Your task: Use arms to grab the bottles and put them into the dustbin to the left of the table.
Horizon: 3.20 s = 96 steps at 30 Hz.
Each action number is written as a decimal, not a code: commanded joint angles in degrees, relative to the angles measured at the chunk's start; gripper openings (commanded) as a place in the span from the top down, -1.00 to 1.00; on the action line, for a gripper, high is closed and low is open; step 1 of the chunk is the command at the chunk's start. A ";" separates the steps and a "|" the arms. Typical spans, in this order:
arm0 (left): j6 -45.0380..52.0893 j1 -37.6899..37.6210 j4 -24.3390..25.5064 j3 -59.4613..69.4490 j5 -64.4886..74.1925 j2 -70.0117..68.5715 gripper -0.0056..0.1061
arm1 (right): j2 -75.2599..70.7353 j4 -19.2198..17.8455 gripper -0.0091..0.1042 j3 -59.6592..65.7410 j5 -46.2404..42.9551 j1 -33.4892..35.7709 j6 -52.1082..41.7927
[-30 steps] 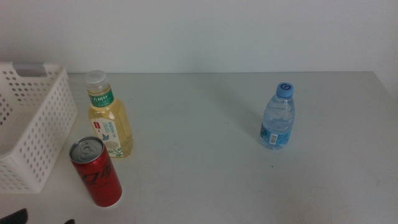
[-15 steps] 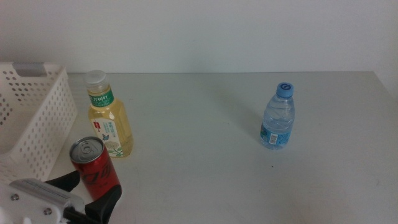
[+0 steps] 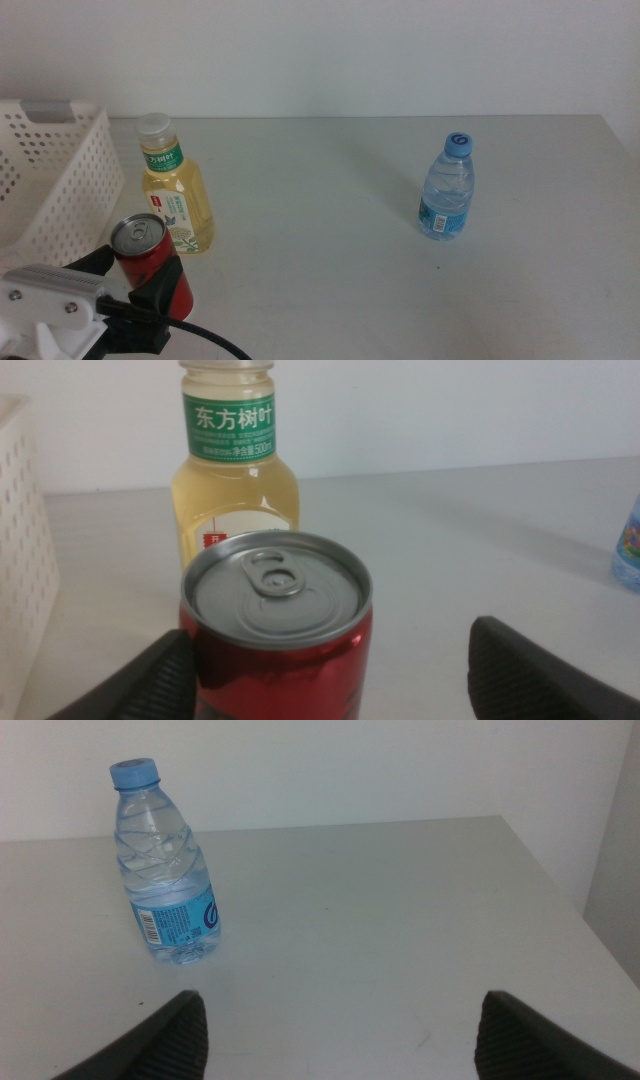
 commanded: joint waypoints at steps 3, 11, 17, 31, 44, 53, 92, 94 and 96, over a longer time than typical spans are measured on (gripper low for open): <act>-0.01 -0.26 -1.19 0.48 -5.27 -0.49 -0.75 | -1.20 -0.51 -0.83 -0.56 -4.54 -0.21 -0.69; 1.07 -0.26 -2.03 0.48 -5.27 -0.49 -0.75 | -1.20 -0.51 -0.83 -0.56 -4.54 -0.21 -0.69; 1.21 -0.26 -2.21 0.48 -2.61 -0.49 -0.75 | -1.20 -0.51 -0.83 -0.56 -4.54 -0.21 -0.69; 2.28 -0.26 -3.78 0.02 -1.22 2.44 -0.75 | -1.20 -0.51 -0.83 -0.56 -4.54 -0.21 -0.69; 1.66 -0.26 -4.87 -5.10 -10.87 18.11 -0.75 | -1.20 -0.51 -0.83 -0.56 -4.54 -0.21 -0.69; -0.89 -0.26 -5.26 -7.66 -14.08 26.42 -0.75 | -1.20 -0.51 -0.83 -0.56 -4.54 -0.21 -0.69; 2.48 -0.26 -6.02 -10.20 -12.17 20.53 0.66 | -1.20 -0.51 -0.83 -0.56 -4.54 -0.21 -0.69; 2.43 -0.26 -6.63 -10.20 -10.21 18.15 0.87 | -1.20 -0.51 -0.83 -0.56 -4.54 -0.21 -0.69; 2.43 -0.26 -7.27 -10.20 -6.91 15.08 0.93 | -1.20 -0.51 -0.83 -0.56 -4.54 -0.21 -0.69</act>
